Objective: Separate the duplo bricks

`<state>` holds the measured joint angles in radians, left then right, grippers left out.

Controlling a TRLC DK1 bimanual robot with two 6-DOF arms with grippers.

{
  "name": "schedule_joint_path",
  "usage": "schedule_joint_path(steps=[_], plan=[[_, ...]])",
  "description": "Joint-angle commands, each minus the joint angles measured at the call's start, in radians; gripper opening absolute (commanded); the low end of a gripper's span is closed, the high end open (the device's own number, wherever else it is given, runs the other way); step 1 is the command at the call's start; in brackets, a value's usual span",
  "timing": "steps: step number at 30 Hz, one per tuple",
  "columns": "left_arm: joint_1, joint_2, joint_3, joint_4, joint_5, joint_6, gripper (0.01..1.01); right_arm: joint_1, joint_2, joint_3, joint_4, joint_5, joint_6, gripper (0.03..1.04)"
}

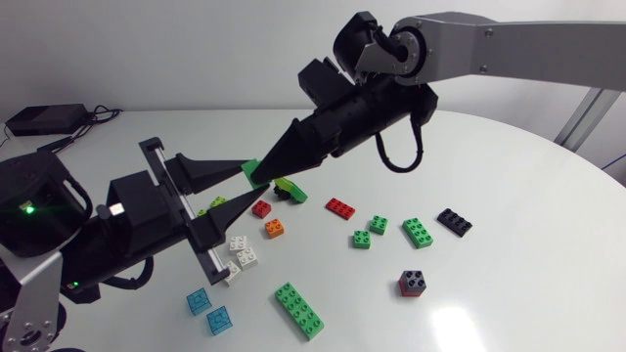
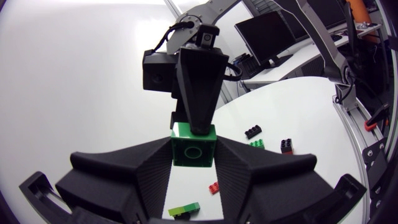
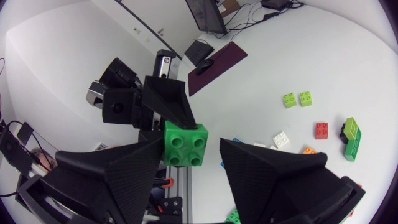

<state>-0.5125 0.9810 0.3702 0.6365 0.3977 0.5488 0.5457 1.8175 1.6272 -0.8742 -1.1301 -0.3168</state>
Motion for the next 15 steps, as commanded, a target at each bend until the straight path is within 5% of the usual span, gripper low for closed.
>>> schedule_joint_path(steps=[1, 13, 15], plan=[[-0.009, -0.008, -0.02, 0.017, -0.008, -0.021, 0.202, 0.013, -0.027, -0.035, 0.014, -0.007, 0.022, 0.52], [-0.044, -0.018, -0.028, 0.015, -0.017, -0.03, 0.205, 0.02, -0.08, -0.081, 0.052, -0.007, 0.031, 0.27], [-0.052, -0.031, -0.033, 0.008, -0.019, -0.041, 0.423, 0.02, -0.096, -0.099, 0.072, -0.007, 0.041, 0.27]])
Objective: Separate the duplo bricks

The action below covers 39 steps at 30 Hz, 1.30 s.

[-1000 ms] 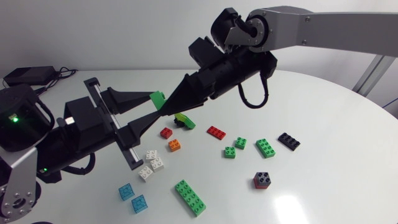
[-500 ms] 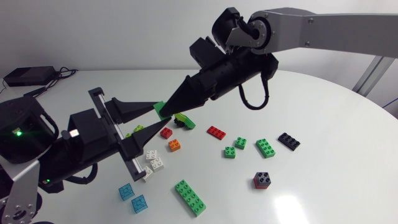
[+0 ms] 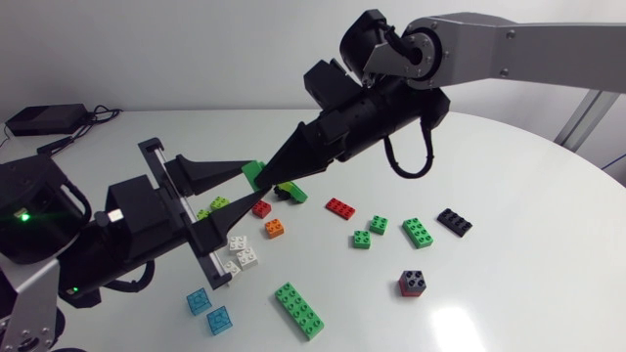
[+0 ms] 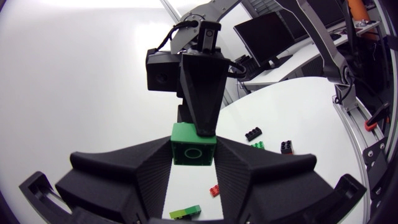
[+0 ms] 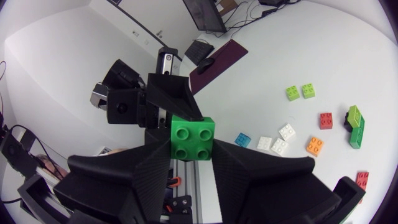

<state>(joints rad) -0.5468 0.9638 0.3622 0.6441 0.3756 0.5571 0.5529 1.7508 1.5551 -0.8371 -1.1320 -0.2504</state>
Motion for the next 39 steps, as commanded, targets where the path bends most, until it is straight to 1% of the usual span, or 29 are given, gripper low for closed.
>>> schedule_joint_path(steps=[1, 3, 4, 5, 7, 10, 12, 13, 14, 15, 16, 17, 18, 19, 20, 22, 24, 28, 32, 35, 39], plan=[[-0.021, -0.023, -0.026, -0.006, 0.003, -0.052, 0.582, 0.012, -0.037, -0.036, 0.044, -0.005, -0.02, 0.27], [-0.028, -0.039, -0.026, -0.017, -0.012, -0.052, 0.851, 0.004, -0.05, -0.049, 0.053, -0.002, -0.018, 0.27], [-0.028, -0.042, -0.025, -0.02, -0.02, -0.052, 0.928, -0.002, -0.054, -0.056, 0.056, 0.005, -0.02, 0.27], [-0.028, -0.043, -0.02, -0.027, -0.021, -0.052, 0.98, -0.011, -0.06, -0.063, 0.061, 0.009, -0.02, 0.27], [-0.024, -0.046, -0.011, -0.037, -0.027, -0.052, 0.984, -0.034, -0.077, -0.081, 0.075, 0.041, -0.02, 0.27], [-0.018, -0.04, 0.011, -0.066, -0.038, -0.052, 0.984, -0.096, -0.103, -0.11, 0.089, 0.092, -0.033, 0.27], [-0.018, -0.027, 0.023, -0.087, -0.038, -0.052, 0.984, -0.134, -0.128, -0.145, 0.104, 0.181, -0.061, 0.27], [-0.021, -0.014, 0.03, -0.109, -0.038, -0.051, 0.982, -0.157, -0.131, -0.156, 0.104, 0.192, -0.07, 0.27], [-0.024, 0.001, 0.037, -0.116, -0.04, -0.048, 0.982, -0.174, -0.137, -0.17, 0.093, 0.242, -0.102, 0.27], [-0.028, 0.021, 0.046, -0.129, -0.044, -0.048, 0.98, -0.179, -0.151, -0.196, 0.099, 0.34, -0.139, 0.27], [-0.035, 0.041, 0.058, -0.159, -0.044, -0.042, 0.979, -0.186, -0.159, -0.221, 0.116, 0.393, -0.148, 0.27], [-0.05, 0.066, 0.08, -0.213, -0.043, -0.014, 0.974, -0.203, -0.16, -0.24, 0.118, 0.416, -0.161, 0.27], [-0.062, 0.089, 0.092, -0.248, -0.043, 0.006, 0.974, -0.212, -0.163, -0.262, 0.118, 0.472, -0.185, 0.26], [-0.068, 0.11, 0.104, -0.279, -0.037, 0.015, 0.974, -0.211, -0.178, -0.303, 0.147, 0.571, -0.204, 0.26], [-0.074, 0.135, 0.115, -0.316, -0.026, 0.035, 0.974, -0.208, -0.191, -0.34, 0.182, 0.626, -0.205, 0.27], [-0.09, 0.168, 0.135, -0.373, -0.018, 0.066, 0.974, -0.209, -0.208, -0.406, 0.199, 0.693, -0.231, 0.26], [-0.104, 0.191, 0.158, -0.44, 0.014, 0.083, 0.972, -0.191, -0.231, -0.489, 0.268, 0.813, -0.251, 0.27], [-0.15, 0.236, 0.184, -0.549, 0.025, 0.139, 0.967, -0.169, -0.244, -0.616, 0.359, 0.939, -0.286, 0.27], [-0.186, 0.282, 0.188, -0.61, 0.036, 0.193, 0.956, -0.168, -0.27, -0.695, 0.408, 0.979, -0.294, 0.27], [-0.194, 0.322, 0.204, -0.669, 0.039, 0.245, 0.954, -0.182, -0.286, -0.728, 0.411, 0.983, -0.303, 0.27], [-0.203, 0.358, 0.225, -0.736, 0.04, 0.288, 0.926, -0.208, -0.306, -0.765, 0.412, 0.991, -0.322, 0.27]])
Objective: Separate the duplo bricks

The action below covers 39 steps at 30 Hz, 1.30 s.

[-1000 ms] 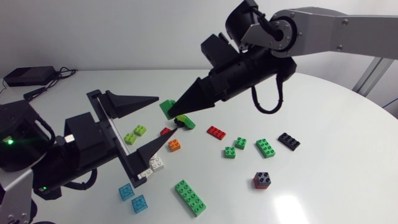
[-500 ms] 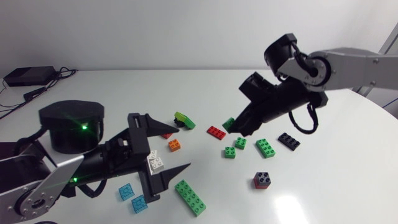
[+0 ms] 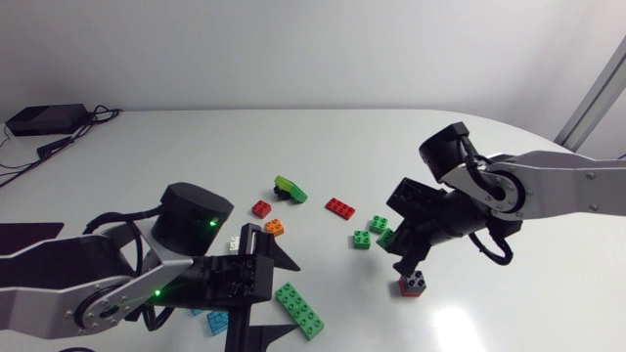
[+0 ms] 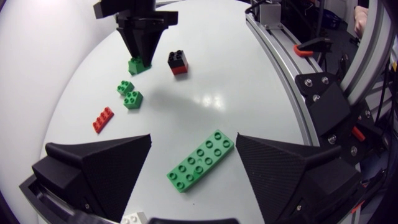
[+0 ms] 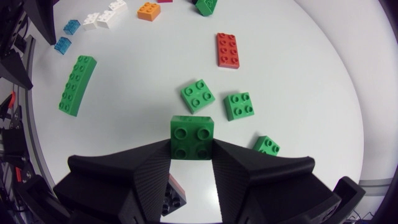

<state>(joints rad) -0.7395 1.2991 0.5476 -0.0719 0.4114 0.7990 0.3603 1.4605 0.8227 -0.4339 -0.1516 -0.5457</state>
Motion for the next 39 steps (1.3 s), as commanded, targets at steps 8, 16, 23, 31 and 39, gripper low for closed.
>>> schedule_joint_path(steps=[8, 16, 23, 31, 39], plan=[[0.012, 0.049, 0.068, -0.046, -0.005, 0.06, 0.925, -0.037, 0.07, -0.056, 0.08, 0.057, -0.049, 0.27], [0.074, 0.017, 0.074, -0.095, -0.016, 0.086, 0.926, -0.043, 0.172, -0.022, 0.113, 0.087, -0.063, 0.27], [0.094, -0.012, 0.068, -0.106, -0.014, 0.089, 0.928, -0.032, 0.213, 0.003, 0.123, 0.099, -0.068, 0.27], [0.084, -0.012, 0.072, -0.106, -0.014, 0.083, 0.93, -0.001, 0.199, 0.023, 0.113, 0.119, -0.063, 0.57], [0.077, -0.029, 0.069, -0.106, -0.013, 0.075, 0.93, -0.001, 0.1, 0.012, 0.08, 0.122, -0.074, 0.91]])
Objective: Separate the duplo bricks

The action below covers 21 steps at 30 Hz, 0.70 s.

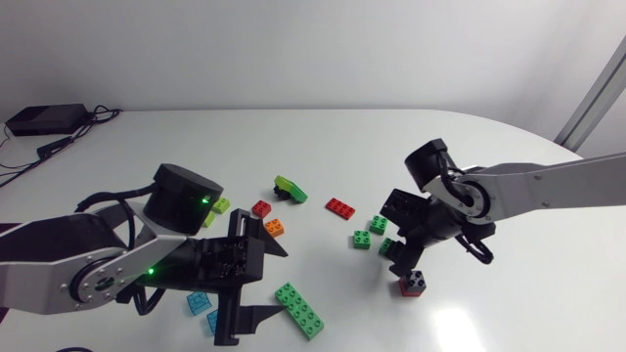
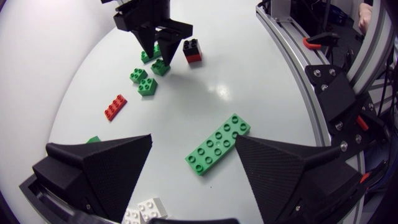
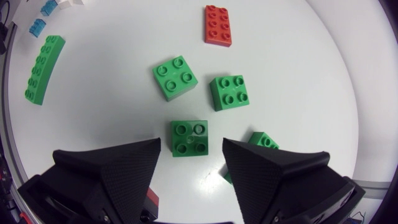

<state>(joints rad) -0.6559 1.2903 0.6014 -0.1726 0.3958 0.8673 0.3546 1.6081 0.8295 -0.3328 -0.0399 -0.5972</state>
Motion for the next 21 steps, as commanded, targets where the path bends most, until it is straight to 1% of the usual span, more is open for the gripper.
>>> schedule_joint_path(steps=[1, 4, 7, 10, 12, 16, 21], plan=[[-0.007, -0.023, 0.015, -0.005, 0.003, 0.006, 0.93, 0.0, -0.077, 0.003, -0.037, 0.009, -0.032, 0.92], [-0.007, -0.031, 0.009, -0.007, 0.003, 0.006, 0.93, -0.034, -0.182, -0.004, -0.083, 0.0, -0.092, 0.92], [-0.008, -0.04, 0.006, -0.007, 0.003, 0.006, 0.93, -0.101, -0.238, -0.001, -0.173, -0.052, -0.159, 0.92], [-0.017, -0.045, 0.005, -0.011, 0.003, 0.004, 0.93, -0.124, -0.31, -0.056, -0.216, -0.097, -0.251, 0.92], [-0.024, -0.045, 0.003, -0.011, 0.003, 0.004, 0.93, -0.129, -0.352, -0.107, -0.221, -0.101, -0.32, 0.92], [-0.037, -0.043, 0.0, -0.011, 0.003, 0.001, 0.931, -0.131, -0.355, -0.168, -0.213, -0.126, -0.417, 0.92], [-0.045, -0.045, -0.012, -0.011, 0.003, -0.004, 0.931, -0.108, -0.309, -0.211, -0.18, -0.144, -0.477, 0.92]])
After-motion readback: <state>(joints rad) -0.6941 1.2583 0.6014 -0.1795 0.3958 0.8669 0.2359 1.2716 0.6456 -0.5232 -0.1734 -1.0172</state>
